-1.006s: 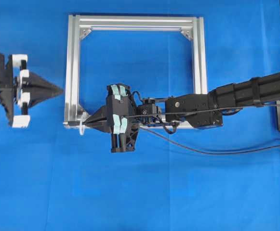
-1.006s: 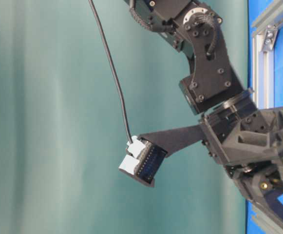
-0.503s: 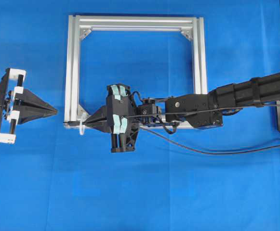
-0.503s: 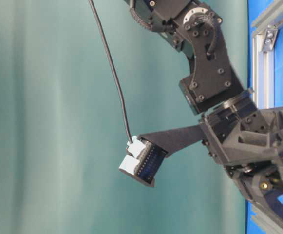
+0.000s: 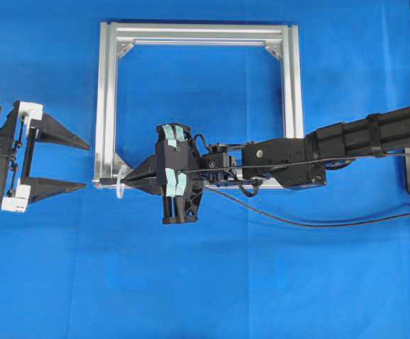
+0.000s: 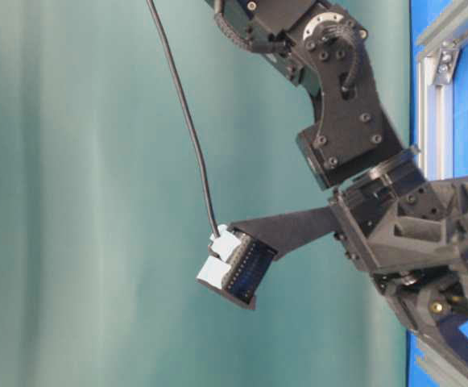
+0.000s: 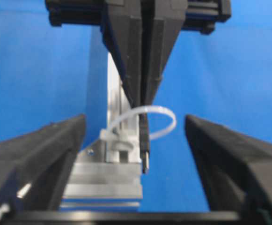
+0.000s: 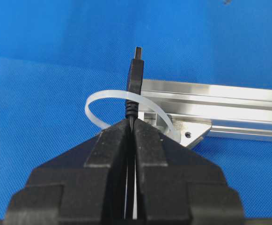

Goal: Insert the wire through the string loop located on the left side.
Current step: 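Close the left gripper on the plug emerging from the loop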

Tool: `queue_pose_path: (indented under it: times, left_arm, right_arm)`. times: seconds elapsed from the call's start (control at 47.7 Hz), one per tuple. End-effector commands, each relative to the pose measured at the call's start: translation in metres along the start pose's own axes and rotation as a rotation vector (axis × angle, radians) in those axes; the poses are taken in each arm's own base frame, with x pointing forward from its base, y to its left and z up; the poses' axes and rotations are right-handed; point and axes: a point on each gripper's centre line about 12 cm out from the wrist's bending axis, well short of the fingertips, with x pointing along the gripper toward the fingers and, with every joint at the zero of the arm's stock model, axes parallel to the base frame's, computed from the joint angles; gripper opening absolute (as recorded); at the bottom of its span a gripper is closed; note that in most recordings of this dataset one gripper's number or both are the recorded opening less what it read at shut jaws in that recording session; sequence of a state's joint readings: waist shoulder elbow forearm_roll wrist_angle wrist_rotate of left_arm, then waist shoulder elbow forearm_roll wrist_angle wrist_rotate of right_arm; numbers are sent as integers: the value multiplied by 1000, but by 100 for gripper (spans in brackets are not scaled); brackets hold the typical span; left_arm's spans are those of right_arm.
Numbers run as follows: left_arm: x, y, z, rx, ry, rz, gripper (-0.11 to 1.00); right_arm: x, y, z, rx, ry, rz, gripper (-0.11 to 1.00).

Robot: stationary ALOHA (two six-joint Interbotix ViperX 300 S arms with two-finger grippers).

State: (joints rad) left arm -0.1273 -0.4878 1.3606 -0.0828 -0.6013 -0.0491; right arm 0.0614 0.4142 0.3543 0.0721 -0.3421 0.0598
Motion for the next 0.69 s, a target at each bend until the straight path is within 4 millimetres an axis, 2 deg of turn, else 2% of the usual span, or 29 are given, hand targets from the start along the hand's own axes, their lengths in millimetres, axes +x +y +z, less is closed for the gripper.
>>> queue_pose_path:
  times: [0.0, 0.356, 0.671]
  left_arm:
    - [2, -2, 8, 2, -27, -8, 90]
    - [15, -2, 8, 4, 2, -4, 91]
    - [43, -5, -18, 15, 123, -4, 90]
  right_arm:
    - [-2, 1, 17, 3, -41, 4, -4]
    - [-2, 1, 17, 5, -43, 2, -4]
    - [-2, 0, 16, 4, -38, 2, -4]
